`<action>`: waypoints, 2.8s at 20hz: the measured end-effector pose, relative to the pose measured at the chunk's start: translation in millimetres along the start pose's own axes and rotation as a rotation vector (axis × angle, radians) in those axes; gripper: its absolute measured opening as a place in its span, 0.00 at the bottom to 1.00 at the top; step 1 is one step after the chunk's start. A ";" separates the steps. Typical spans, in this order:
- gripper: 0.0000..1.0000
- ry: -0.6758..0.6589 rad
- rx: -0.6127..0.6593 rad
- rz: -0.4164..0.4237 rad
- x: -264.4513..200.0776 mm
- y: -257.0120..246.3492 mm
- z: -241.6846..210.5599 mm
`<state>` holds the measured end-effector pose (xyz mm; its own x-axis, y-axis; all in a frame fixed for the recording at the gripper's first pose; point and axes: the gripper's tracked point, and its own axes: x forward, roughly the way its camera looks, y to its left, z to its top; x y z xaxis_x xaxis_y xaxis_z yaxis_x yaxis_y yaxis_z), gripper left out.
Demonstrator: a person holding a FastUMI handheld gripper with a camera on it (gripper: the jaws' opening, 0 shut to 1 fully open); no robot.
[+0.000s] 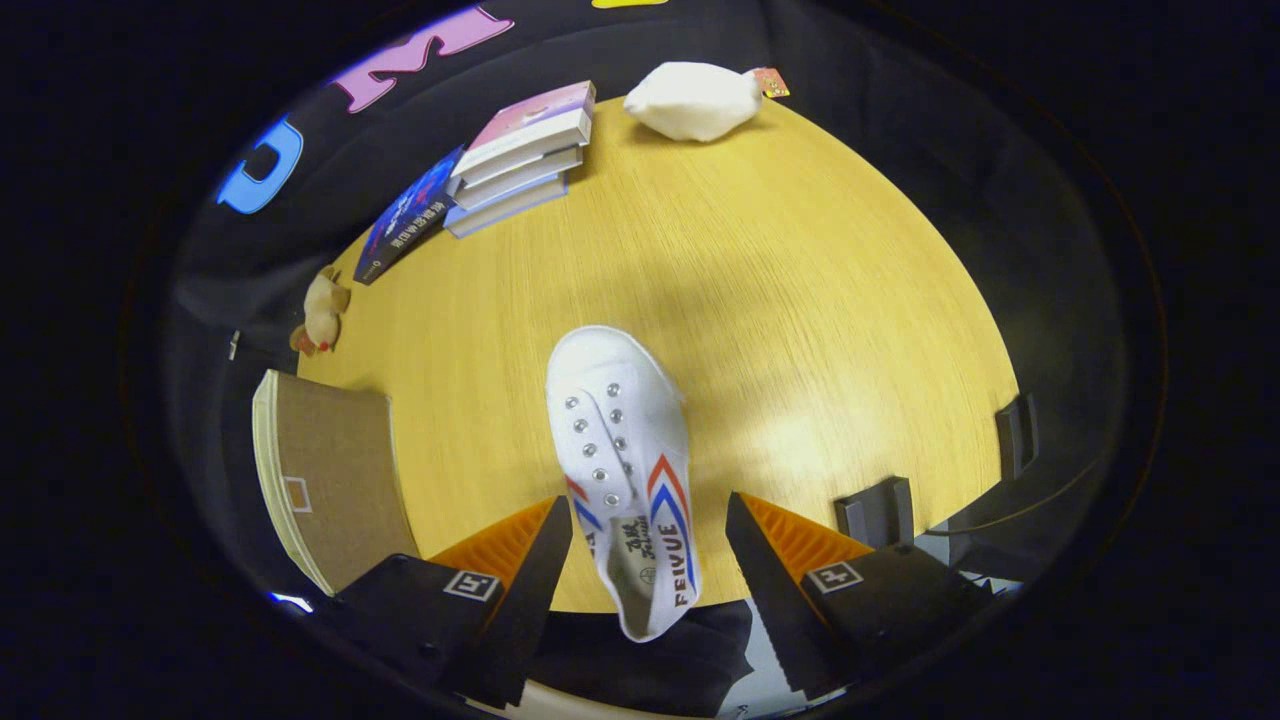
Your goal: Open the storage box then place both shoes into the box .Put the left shoe in first, then the right shoe, with the right side of both shoes facing outward in a uniform manner.
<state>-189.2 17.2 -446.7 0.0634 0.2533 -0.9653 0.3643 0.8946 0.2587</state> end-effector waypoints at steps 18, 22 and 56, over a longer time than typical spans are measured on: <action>0.10 0.078 0.062 0.144 2.3 29.9 -14.5; 0.10 0.028 0.072 0.215 -35.5 82.5 -2.6; 0.18 0.149 -0.081 0.338 -56.2 362.8 -62.5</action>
<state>-118.7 350.5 -296.3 0.0297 0.5848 -0.8106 0.2709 0.7759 0.5697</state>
